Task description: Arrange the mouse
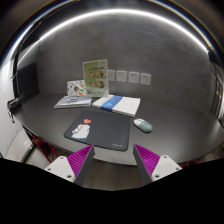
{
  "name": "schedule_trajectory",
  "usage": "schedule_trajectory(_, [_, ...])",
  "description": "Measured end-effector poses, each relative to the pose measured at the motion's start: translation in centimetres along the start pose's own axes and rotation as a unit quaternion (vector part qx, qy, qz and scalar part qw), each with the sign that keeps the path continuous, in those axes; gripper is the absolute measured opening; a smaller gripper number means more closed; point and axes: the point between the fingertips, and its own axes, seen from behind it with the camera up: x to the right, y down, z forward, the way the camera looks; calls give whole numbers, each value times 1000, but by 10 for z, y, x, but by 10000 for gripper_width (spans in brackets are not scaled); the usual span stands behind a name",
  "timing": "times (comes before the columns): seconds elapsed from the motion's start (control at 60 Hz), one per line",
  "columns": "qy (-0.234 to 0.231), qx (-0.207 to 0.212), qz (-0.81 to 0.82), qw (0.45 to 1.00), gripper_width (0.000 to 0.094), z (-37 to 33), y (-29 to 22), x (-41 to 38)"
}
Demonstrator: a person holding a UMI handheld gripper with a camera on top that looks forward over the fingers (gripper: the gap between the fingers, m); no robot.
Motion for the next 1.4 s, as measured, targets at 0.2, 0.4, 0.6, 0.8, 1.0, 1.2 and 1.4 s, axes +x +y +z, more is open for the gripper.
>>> schedule_trajectory(0.2, [9,-2,8,1000,810,11,-3,17])
schedule_trajectory(0.4, [13,-22,35,999,809,51,2,58])
schedule_trajectory(0.6, [77,-54,41,995,807,112,11,136])
schedule_trajectory(0.8, [106,-86,59,989,804,170,12,182])
schedule_trajectory(1.0, [105,-95,63,988,793,219,1,186])
schedule_trajectory(1.2, [96,-89,86,988,794,248,-12,191])
schedule_trajectory(1.4, [108,-90,110,984,772,265,-20,212])
